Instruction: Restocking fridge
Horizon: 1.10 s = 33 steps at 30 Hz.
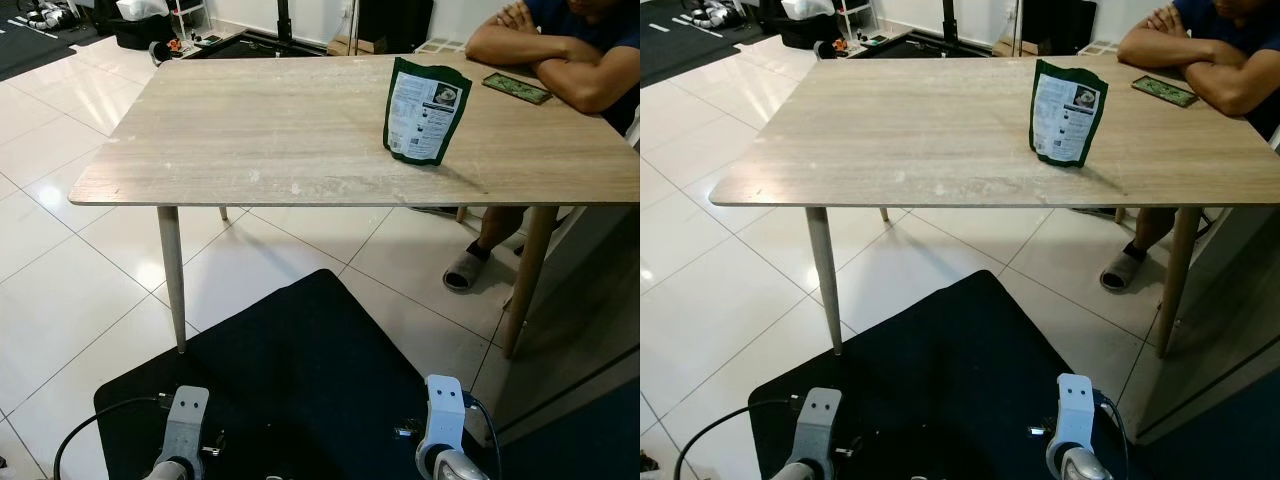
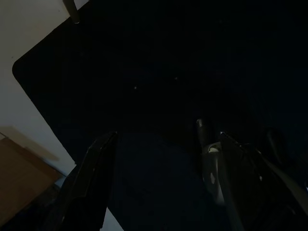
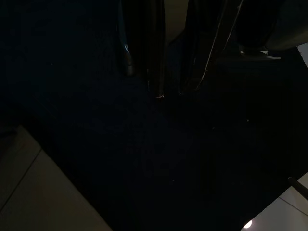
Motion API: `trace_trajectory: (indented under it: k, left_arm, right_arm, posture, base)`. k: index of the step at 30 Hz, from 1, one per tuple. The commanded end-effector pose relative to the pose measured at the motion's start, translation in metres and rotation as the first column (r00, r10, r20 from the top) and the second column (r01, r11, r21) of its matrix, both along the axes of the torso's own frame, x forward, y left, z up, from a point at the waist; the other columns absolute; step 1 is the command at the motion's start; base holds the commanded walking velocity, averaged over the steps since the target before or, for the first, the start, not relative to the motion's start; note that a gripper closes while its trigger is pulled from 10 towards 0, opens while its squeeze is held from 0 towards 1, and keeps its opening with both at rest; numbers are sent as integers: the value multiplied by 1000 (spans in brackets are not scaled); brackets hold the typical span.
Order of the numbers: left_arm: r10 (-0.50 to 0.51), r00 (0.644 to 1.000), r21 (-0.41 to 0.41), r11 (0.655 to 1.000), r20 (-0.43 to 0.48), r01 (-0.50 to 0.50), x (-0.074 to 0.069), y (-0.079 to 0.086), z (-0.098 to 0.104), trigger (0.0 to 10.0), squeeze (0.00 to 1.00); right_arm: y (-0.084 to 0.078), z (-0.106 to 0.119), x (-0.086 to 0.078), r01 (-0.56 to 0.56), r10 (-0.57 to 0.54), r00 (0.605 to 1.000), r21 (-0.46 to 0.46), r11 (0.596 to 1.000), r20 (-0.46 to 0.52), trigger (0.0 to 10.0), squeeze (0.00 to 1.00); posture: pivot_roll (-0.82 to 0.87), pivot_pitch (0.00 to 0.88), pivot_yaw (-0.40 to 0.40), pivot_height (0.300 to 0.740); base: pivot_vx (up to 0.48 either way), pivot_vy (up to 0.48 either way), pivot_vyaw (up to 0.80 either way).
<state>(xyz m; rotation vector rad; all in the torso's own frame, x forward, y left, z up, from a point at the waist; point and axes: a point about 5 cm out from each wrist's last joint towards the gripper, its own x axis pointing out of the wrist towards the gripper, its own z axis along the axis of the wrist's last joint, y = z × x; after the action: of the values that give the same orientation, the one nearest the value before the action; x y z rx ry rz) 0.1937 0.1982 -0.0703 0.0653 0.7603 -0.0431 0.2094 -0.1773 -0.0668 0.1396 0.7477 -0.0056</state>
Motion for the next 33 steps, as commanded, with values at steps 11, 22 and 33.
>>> trace_trajectory:
  k: [11, 22, 33]
  left_arm:
    - [-8, 1000, -32, 999, 29, 9, 3, -7, 2, 10000, 0]
    - [-17, 999, -42, 999, 47, 19, 6, -9, 5, 10000, 0]
    - [-20, 999, -39, 999, 51, 22, 6, -9, 6, 10000, 0]
  right_arm:
    - [2, -2, -2, 3, -3, 1000, 8, 1000, -16, 10000, 0]
    - [1, -2, -3, 5, -5, 1000, 7, 1000, -17, 10000, 0]
    - [2, -2, -2, 6, -6, 1000, 9, 1000, -15, 10000, 0]
  posture:
    - [-121, 121, 35, 740]
    - [-121, 119, 36, 740]
    - [-120, 119, 36, 740]
  base:
    - [197, 0, 0]
    - [290, 0, 0]
    - [306, 0, 0]
